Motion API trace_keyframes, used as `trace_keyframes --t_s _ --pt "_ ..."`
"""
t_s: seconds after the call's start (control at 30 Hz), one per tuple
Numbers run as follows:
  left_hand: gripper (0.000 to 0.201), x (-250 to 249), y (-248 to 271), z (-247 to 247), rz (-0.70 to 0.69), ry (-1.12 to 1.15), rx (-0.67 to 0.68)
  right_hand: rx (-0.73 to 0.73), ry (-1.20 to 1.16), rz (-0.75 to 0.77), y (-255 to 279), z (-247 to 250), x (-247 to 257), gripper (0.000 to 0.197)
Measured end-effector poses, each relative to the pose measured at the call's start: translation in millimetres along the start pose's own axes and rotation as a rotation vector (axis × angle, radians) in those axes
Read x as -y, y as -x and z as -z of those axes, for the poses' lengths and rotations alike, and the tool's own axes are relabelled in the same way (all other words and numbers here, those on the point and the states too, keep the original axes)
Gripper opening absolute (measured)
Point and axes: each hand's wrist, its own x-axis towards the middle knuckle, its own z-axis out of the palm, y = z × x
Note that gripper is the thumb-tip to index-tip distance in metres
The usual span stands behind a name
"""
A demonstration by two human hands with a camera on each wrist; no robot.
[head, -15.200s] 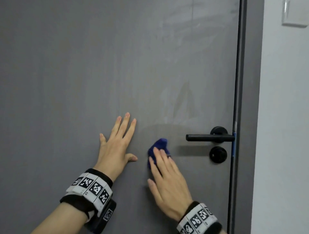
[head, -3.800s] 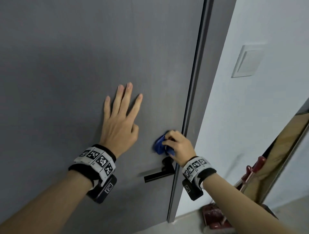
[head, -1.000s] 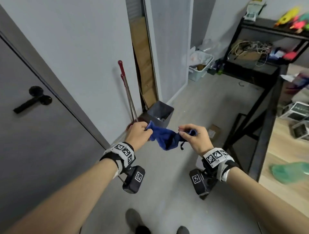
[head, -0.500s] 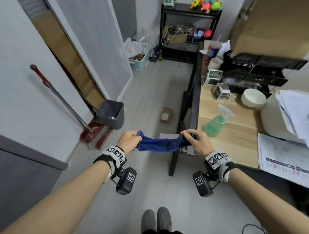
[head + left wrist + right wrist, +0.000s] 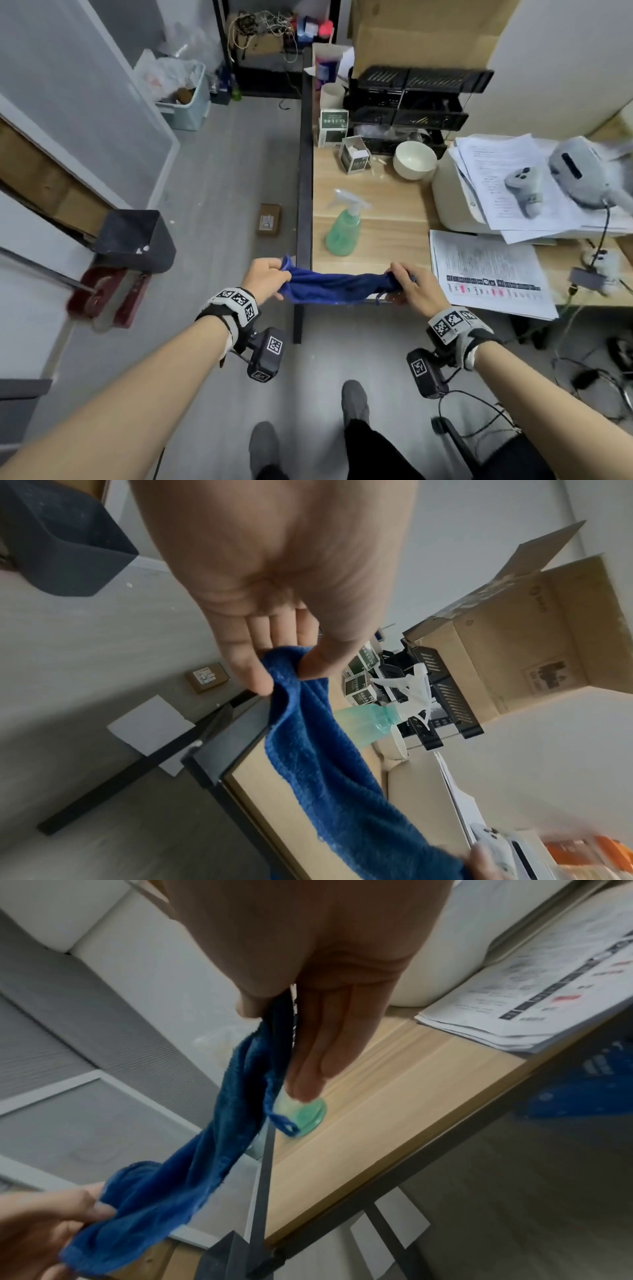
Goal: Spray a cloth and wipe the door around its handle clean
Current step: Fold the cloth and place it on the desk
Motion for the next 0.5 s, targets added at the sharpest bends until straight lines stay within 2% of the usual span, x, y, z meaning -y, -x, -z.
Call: trace_keyframes --t_s 0.1,0.13,0.37,0.5 --pt "0.021 -9 -16 -32 0.028 0.0 -0.025 0.029 -0.098 -0.041 -22 18 -23 0.017" --pt "0.021 -10 -21 -43 0.04 0.004 -0.037 0.048 -0.121 -0.054 -32 24 -34 0.016" --pt "0.028 -11 -47 -101 0.078 0.142 -0.209 0.16 -0.188 -0.021 -84 53 -75 0.041" --pt "0.037 -5 -53 -113 0.046 0.19 -0.236 0.165 -0.144 -0.01 -101 52 -86 0.054"
